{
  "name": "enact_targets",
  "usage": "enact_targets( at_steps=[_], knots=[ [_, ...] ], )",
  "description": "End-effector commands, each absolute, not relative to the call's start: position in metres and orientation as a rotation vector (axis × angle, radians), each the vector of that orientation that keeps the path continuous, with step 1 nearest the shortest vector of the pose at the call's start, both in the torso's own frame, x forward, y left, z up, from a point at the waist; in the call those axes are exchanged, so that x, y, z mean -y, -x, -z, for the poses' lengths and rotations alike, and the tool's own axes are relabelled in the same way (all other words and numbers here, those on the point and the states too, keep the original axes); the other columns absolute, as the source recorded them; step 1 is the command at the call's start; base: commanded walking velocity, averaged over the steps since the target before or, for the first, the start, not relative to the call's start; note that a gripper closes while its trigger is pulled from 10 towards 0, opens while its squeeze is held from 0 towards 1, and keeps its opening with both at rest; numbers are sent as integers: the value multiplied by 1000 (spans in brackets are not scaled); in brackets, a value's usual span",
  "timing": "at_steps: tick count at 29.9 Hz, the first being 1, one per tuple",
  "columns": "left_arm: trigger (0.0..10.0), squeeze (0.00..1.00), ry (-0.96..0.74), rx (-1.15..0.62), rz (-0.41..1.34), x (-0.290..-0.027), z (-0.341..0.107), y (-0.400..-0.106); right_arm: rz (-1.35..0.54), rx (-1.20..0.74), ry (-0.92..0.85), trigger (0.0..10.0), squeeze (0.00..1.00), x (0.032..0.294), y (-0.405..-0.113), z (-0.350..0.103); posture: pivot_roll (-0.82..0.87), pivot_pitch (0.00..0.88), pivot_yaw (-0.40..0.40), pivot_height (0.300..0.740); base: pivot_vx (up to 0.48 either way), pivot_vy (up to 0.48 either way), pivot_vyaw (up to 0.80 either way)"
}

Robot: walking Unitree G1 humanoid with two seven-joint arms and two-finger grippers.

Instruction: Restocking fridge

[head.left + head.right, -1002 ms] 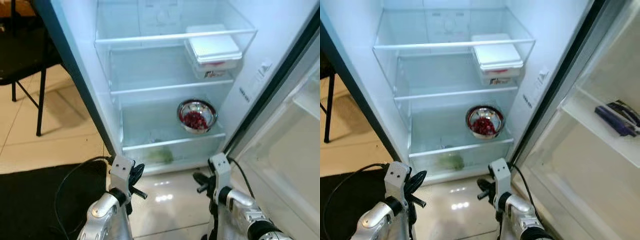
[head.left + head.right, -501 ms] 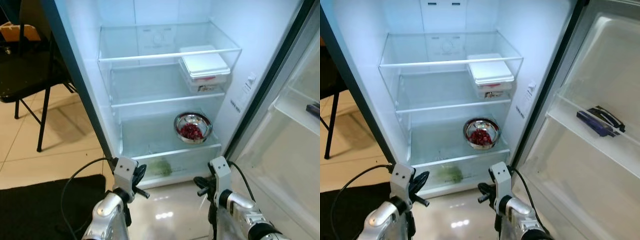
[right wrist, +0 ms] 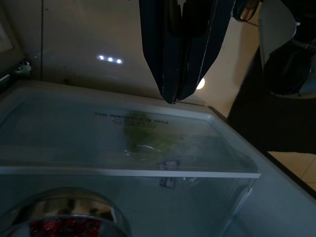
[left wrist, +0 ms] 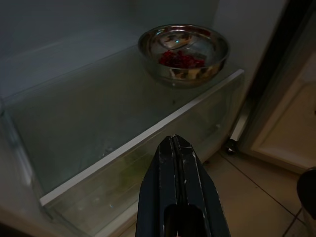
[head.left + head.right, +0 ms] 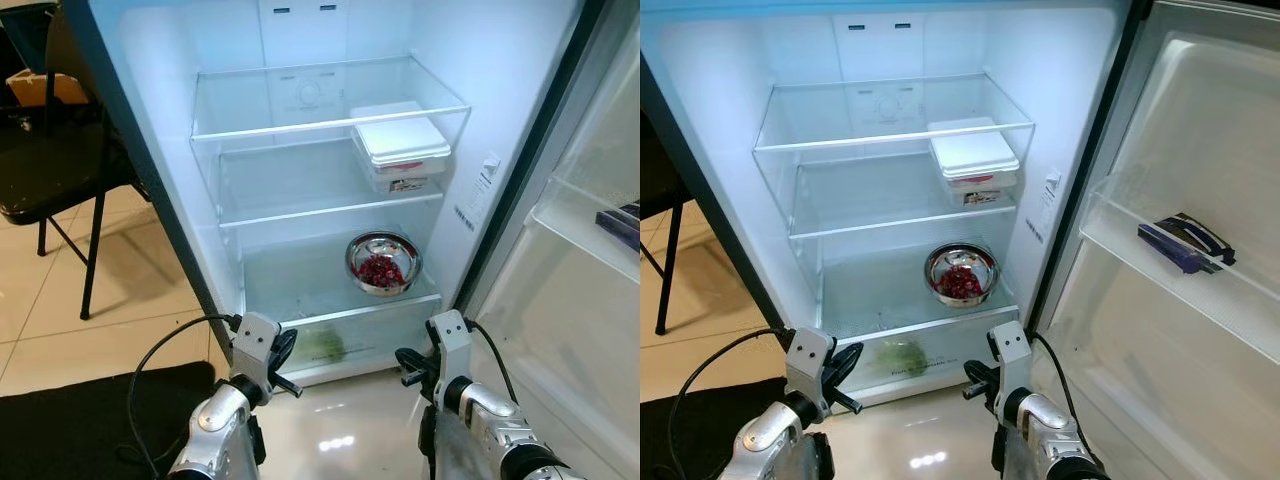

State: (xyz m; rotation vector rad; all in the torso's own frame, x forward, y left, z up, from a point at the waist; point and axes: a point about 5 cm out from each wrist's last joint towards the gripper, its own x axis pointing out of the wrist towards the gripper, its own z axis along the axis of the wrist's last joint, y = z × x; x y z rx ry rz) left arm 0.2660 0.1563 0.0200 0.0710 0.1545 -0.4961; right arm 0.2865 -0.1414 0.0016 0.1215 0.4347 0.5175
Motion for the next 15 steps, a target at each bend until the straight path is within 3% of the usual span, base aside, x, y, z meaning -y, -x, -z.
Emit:
enact_targets(
  at_steps=[1,15],
  knots=[
    [10000,0,-65,-169,506,-153,-15,-263,-518,-431,-127,10000,0,141,-285,-1,64,0,-29,523,0,0,0],
    [10000,0,-43,-170,503,-151,-12,-264,-516,-429,-138,10000,0,146,-282,1,52,0,-22,579,0,0,0]
  ],
)
